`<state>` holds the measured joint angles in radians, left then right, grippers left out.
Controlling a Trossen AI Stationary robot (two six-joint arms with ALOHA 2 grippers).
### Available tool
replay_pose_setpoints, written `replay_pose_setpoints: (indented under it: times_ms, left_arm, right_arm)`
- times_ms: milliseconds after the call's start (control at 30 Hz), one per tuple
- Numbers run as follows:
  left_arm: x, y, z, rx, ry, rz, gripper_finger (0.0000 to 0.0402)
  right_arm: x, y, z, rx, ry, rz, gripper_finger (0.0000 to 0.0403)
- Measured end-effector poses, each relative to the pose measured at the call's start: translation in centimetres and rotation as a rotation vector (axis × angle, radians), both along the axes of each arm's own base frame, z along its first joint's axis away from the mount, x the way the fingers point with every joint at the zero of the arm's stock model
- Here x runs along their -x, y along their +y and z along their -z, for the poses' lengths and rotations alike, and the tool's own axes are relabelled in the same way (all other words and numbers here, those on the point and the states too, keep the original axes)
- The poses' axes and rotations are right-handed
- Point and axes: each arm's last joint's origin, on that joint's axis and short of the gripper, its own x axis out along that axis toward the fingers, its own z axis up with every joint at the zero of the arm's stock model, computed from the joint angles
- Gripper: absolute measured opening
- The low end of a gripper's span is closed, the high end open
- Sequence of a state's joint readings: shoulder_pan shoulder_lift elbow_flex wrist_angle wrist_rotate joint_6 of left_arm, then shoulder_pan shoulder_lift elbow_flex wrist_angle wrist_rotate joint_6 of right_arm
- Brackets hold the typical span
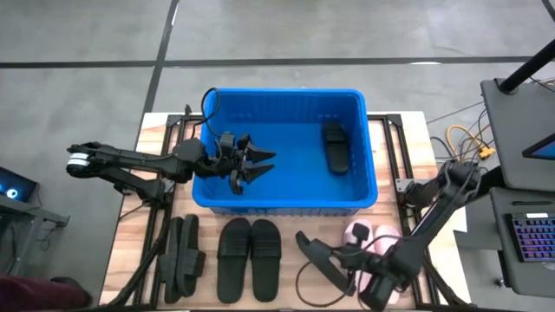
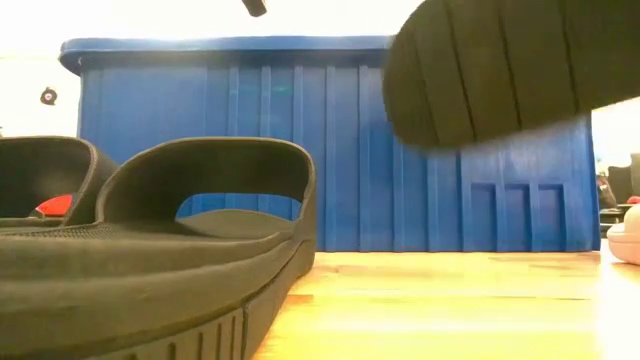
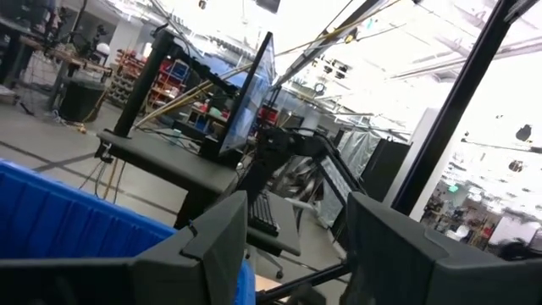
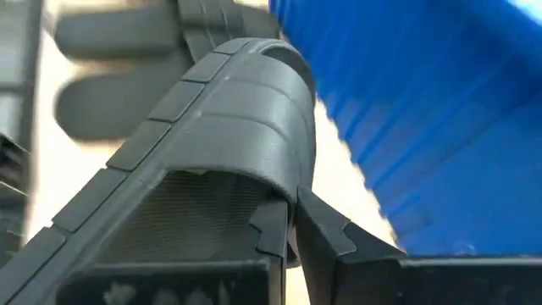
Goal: Pick and place slides into bin
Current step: Put the black slide into the blue container
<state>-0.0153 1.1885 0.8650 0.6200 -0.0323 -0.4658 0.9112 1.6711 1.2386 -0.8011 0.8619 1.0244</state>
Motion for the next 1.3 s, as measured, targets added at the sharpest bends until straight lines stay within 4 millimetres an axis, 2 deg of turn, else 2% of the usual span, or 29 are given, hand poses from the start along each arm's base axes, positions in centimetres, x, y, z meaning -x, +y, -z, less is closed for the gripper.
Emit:
replay_pose_setpoints:
  times_ms: [333, 567, 667, 967, 1133, 1300]
  left_arm:
    - [0.0, 0.0, 0.0, 0.001, 0.000, 0.000, 0.0190]
    - [0.2, 0.0, -0.2, 0.001, -0.008, 0.000, 0.0190]
    - [0.3, 0.0, -0.3, 0.000, -0.012, -0.001, 0.0190]
    - [0.3, 0.0, -0.3, -0.020, -0.013, -0.013, 0.0190]
    - [0.3, 0.0, -0.4, -0.002, -0.015, -0.014, 0.0190]
    - [0.7, 0.3, -0.8, -0.045, -0.032, -0.041, 0.0190]
  right_arm:
    - [2.4, -3.4, -9.5, -0.108, -0.238, -0.026, 0.0011]
    - [3.8, -6.0, -14.8, 0.031, -0.388, -0.007, 0.0011]
    - [4.0, -7.6, -16.4, 0.069, -0.413, 0.028, 0.0011]
    - [2.9, -13.3, -18.6, 0.152, -0.369, 0.220, 0.0011]
    - [1.6, -17.2, -18.7, 0.175, -0.260, 0.340, 0.0011]
    - [-0.3, -21.3, -17.8, 0.155, -0.117, 0.435, 0.0011]
